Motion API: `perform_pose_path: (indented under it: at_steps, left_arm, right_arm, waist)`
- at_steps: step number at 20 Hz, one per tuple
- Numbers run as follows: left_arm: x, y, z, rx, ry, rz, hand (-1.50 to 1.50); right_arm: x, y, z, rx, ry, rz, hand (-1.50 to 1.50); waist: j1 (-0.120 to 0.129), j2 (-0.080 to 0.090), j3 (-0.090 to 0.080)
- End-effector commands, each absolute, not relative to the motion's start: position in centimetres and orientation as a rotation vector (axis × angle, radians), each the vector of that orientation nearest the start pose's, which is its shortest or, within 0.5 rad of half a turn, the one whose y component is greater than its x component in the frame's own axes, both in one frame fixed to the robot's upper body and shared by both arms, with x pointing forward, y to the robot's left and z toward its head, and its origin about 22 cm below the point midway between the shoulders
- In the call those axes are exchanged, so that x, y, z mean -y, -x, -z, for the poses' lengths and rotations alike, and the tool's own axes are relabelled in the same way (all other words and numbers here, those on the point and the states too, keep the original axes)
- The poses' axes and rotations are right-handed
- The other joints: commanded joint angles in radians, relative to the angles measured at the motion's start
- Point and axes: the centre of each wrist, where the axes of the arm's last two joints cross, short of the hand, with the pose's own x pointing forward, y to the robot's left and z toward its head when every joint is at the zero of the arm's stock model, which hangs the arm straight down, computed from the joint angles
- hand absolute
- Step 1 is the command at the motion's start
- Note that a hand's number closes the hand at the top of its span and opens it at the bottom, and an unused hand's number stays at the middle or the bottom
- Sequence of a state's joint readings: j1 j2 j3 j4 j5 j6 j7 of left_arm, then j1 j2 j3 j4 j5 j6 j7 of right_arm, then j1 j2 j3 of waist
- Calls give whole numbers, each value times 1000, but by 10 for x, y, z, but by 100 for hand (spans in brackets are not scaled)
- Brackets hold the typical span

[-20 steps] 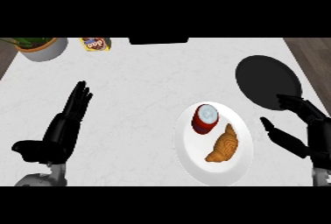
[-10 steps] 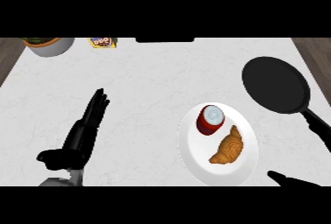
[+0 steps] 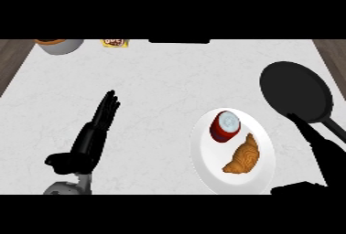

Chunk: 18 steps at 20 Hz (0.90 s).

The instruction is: Pick the croissant from the plate and place it in the pan

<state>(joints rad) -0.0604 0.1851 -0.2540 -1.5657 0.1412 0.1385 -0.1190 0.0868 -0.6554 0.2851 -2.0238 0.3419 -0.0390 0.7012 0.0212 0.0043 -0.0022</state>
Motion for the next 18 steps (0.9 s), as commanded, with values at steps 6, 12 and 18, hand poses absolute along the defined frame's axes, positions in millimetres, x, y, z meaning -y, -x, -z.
perform_pose_path:
  at_steps: [6,12,18]
  left_arm:
    - [-194,-248,-9,1701,80,147,0]
    - [-202,-243,-15,1702,67,134,0]
    - [-207,-239,1,1692,53,125,0]
  right_arm:
    - [211,-232,-75,819,721,-1040,-150]
    - [211,-249,-59,749,694,-1029,-150]
    - [222,-255,-34,710,687,-1024,-150]
  waist:
    - [-4,-2,1]
    - [-19,-5,2]
    - [-20,-4,2]
